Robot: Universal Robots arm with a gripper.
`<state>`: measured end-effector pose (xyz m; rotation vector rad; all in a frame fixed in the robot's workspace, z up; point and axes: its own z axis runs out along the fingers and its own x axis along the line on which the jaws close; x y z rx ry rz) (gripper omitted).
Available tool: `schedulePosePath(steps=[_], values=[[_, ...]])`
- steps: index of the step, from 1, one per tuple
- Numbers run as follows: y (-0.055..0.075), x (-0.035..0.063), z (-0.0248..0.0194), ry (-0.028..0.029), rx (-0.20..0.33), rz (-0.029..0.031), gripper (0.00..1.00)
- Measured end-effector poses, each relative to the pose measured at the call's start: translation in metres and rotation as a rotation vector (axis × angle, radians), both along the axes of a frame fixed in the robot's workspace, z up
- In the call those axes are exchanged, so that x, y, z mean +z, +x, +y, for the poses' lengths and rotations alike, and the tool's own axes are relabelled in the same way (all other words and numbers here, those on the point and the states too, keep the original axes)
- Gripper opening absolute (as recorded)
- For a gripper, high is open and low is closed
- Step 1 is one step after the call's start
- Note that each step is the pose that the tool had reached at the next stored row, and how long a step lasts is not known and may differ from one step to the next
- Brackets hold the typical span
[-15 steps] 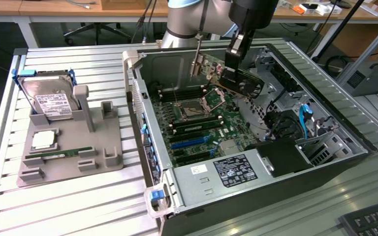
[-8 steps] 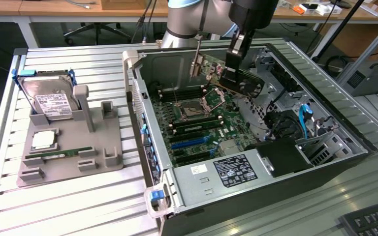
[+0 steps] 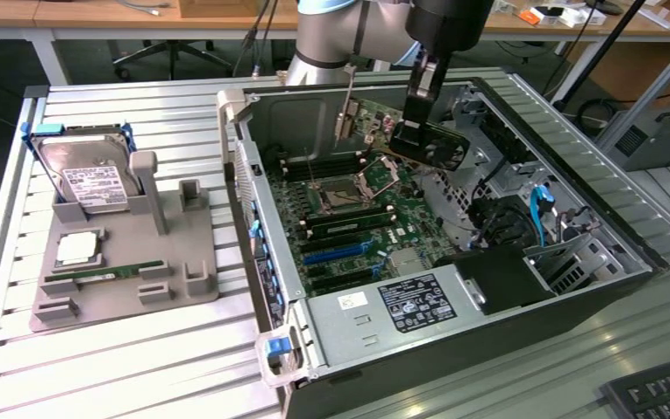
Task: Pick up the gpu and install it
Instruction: 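Insert the gpu into the slot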
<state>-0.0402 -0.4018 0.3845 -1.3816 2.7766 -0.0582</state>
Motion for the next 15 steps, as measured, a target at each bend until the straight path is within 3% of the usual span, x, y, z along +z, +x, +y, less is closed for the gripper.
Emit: schedulePosePath(steps=[3,15], values=[[0.0,0.0,0.0,-0.0013,0.041,-0.0001,0.27],[0.0,0.0,-0.0003,-0.0014,0.081,-0.0001,0.27]])
